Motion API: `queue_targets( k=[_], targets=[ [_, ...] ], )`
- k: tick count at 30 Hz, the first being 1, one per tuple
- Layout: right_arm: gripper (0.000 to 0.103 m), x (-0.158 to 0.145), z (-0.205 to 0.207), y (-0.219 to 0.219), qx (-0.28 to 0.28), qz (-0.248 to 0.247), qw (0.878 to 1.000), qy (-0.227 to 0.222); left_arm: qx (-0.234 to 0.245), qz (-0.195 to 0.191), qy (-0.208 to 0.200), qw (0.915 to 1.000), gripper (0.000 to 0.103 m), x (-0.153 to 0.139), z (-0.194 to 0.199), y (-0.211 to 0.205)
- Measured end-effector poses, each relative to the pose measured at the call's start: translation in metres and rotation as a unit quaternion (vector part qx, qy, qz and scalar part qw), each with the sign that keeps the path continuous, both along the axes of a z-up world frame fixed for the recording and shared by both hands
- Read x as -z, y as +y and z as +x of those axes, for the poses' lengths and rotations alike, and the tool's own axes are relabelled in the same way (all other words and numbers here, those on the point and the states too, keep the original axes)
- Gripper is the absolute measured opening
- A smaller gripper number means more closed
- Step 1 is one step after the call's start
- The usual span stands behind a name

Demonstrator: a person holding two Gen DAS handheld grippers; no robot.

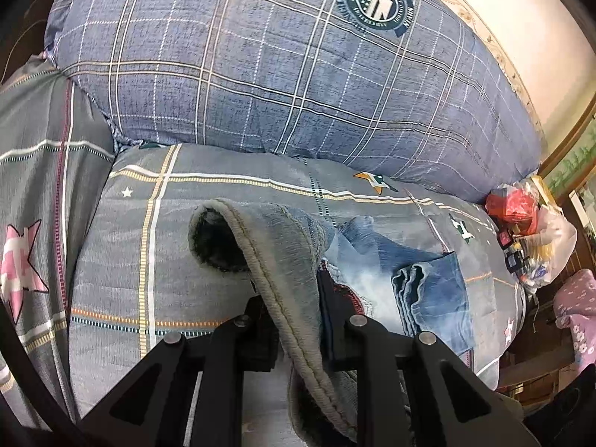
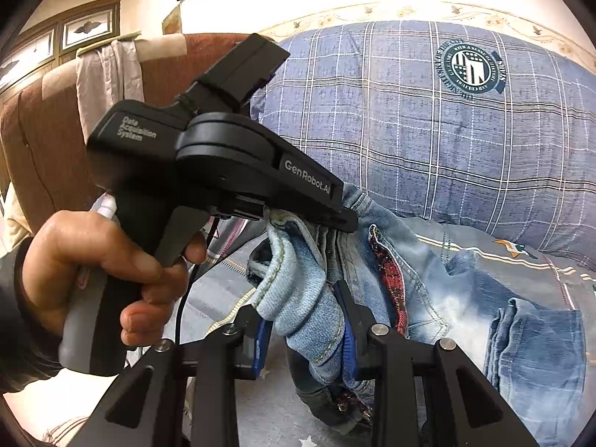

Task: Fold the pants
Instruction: 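Lift the folded jeans up off the bed with both grippers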

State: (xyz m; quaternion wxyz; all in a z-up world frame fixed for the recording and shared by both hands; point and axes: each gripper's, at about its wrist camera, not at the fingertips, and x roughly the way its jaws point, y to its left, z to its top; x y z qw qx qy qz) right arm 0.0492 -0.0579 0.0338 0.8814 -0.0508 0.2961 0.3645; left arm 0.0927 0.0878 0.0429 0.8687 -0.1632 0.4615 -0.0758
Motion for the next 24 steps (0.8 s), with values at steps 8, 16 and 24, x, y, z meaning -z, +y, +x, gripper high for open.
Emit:
queue_targets(
  k=[8, 16, 24],
  targets=[
    [0.033, -0.002, -0.002, -0.008, 0.011, 0.015, 1.000, -0.003, 0.009, 0.012, -0.005, 0.9999, 0.018, -0.010, 0.003, -0.010],
    [0.033, -0.006, -0.003, -0.021, 0.026, 0.031, 0.999, -0.006, 0.022, 0.024, -0.012, 0.9994, 0.018, -0.020, 0.005, -0.027],
    [0.033, -0.009, -0.005, -0.046, 0.048, 0.053, 0.997, -0.003, 0.040, 0.037, -0.022, 0.9983, 0.018, -0.032, 0.008, -0.054]
  ],
)
